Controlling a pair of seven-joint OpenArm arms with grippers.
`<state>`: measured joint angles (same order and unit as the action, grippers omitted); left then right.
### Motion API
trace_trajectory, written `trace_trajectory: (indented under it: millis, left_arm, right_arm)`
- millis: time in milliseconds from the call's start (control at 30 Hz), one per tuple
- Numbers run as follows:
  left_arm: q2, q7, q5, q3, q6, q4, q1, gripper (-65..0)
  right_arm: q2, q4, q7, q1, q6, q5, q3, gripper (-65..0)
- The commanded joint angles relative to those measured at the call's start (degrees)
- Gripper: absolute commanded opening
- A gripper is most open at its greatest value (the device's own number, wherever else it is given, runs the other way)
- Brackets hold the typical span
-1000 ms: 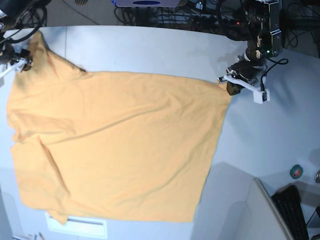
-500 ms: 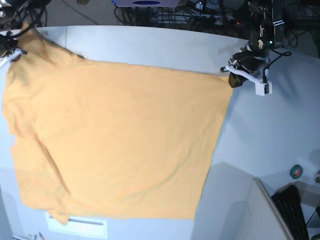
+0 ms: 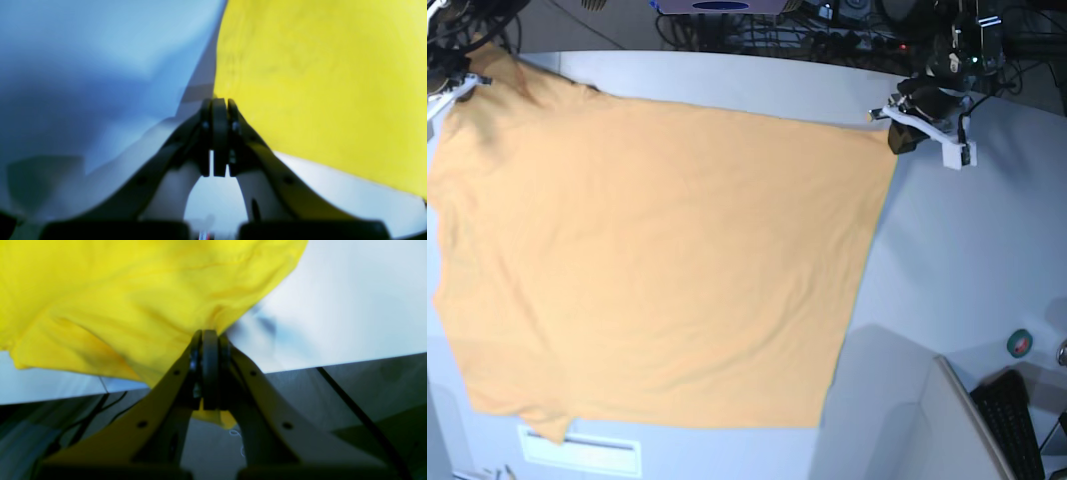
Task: Layout the t-shirt on the table in an organized manner, then fold the t-shirt properly
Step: 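Release and regrasp the shirt edge with both grippers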
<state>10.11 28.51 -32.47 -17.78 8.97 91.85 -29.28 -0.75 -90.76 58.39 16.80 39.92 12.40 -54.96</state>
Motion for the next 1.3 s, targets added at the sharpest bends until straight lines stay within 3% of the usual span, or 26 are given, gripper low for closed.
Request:
trace_trajectory:
  millis: [0, 567, 767, 900, 967, 1267]
  left_arm:
    - [0.66, -0.95, -0.02, -1.69, -0.66, 0.94, -0.57, -65.0]
    - [0.48, -0.69, -0.02, -3.54, -0.66, 3.84, -2.15, -65.0]
    - [0.48, -0.07, -0.45, -3.45, -0.66, 5.07, 3.21, -65.0]
    - [-0.83, 5.55, -0.10, -3.54, -0.66, 2.96, 9.28, -65.0]
    - [-1.01, 7.22, -0.10, -3.45, -0.66, 1.29, 11.91, -65.0]
    - [-1.01, 7.31, -0.10, -1.96, -0.66, -6.54, 20.00, -65.0]
  right_arm:
    - [-0.61, -1.15, -0.15, 0.39, 0.08, 0.04, -0.21, -65.0]
    - [-0.43, -4.76, 1.08, 0.65, 0.08, 0.21, -0.12, -65.0]
    - [-0.61, -7.39, 1.52, -4.62, 0.08, -0.14, 3.49, -65.0]
    - [-0.78, -7.22, 1.52, -8.93, 0.08, -1.46, 6.30, -65.0]
    - [-0.70, -6.87, 0.99, -11.57, -1.90, -3.74, 7.88, -65.0]
    - [-0.96, 4.39, -0.24, -23.26, -3.04, -9.81, 10.43, -65.0]
